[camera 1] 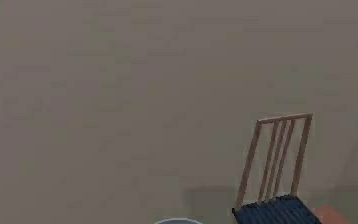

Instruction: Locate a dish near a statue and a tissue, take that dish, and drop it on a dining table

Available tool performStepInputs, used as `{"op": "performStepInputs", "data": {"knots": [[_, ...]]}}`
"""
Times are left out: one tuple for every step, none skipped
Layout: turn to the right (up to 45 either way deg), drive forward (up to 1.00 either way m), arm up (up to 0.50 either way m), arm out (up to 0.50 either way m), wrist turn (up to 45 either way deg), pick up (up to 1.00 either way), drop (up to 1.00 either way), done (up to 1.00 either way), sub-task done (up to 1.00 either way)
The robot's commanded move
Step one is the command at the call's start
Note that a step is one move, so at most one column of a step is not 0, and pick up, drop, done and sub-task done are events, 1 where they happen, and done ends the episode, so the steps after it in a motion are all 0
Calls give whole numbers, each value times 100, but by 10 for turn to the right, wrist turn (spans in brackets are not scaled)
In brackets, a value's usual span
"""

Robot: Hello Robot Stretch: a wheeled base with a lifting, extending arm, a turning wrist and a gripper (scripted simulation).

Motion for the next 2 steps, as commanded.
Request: {"op": "performStepInputs", "data": {"knots": [[330, 0, 0, 0, 0, 0, 0, 0, 0], [30, 0, 0, 0, 0, 0, 0, 0, 0]]}}
